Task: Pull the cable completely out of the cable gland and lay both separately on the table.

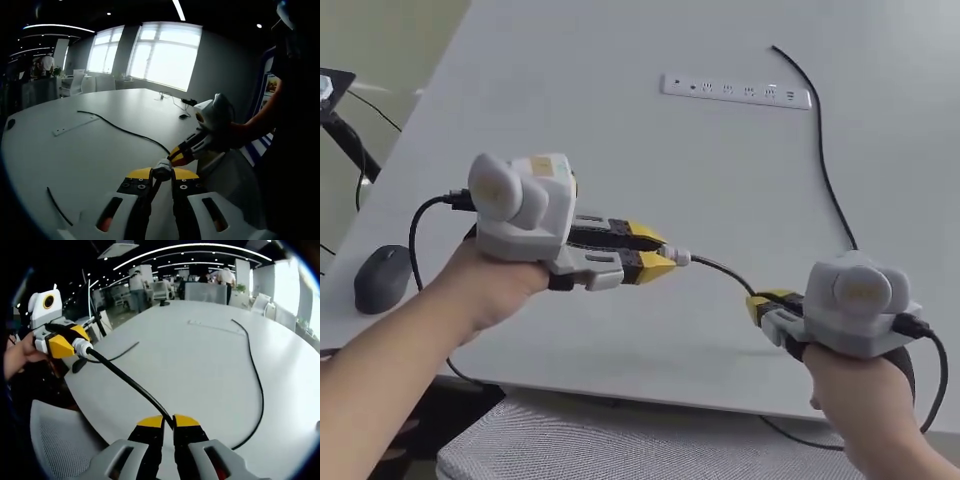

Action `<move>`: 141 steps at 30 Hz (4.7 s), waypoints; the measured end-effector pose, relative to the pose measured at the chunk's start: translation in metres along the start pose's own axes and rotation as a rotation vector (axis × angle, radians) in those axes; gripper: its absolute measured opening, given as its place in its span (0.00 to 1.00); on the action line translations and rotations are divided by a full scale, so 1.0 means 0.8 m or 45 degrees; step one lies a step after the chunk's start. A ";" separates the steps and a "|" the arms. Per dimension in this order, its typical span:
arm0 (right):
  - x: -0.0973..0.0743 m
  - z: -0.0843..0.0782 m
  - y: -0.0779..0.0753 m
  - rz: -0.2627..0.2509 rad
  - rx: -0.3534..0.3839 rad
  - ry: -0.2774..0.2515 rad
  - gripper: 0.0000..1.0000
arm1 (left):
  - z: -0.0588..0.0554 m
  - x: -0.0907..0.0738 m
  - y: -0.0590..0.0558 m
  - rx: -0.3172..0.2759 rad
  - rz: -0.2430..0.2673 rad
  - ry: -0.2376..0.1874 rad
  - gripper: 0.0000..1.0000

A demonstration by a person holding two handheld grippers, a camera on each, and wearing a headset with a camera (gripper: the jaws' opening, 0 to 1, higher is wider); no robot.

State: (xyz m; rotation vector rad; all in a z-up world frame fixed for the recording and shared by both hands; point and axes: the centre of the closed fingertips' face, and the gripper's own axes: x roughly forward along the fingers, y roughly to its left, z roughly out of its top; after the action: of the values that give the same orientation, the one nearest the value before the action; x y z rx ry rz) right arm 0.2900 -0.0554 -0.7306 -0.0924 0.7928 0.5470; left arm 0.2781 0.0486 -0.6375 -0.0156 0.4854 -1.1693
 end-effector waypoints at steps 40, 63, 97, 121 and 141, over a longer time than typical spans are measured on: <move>-0.026 0.097 0.108 0.174 -0.909 -0.129 0.14 | -0.003 -0.009 0.004 0.002 0.006 0.013 0.14; -0.019 0.090 0.125 0.232 -0.972 -0.095 0.00 | -0.006 -0.008 0.000 -0.001 0.008 0.018 0.14; -0.005 0.065 0.060 0.088 -0.525 -0.026 0.00 | -0.001 -0.014 0.006 -0.009 0.020 -0.013 0.14; 0.014 0.007 0.018 0.022 -0.039 0.045 0.00 | 0.000 -0.016 0.007 -0.009 0.028 -0.026 0.14; 0.000 0.018 0.022 0.021 -0.222 -0.008 0.02 | 0.002 -0.019 0.014 -0.028 0.044 -0.035 0.14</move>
State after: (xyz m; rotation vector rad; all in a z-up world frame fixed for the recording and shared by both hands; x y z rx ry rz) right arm 0.2907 -0.0361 -0.7183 -0.2447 0.7397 0.6311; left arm 0.2844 0.0665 -0.6332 -0.0417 0.4723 -1.1284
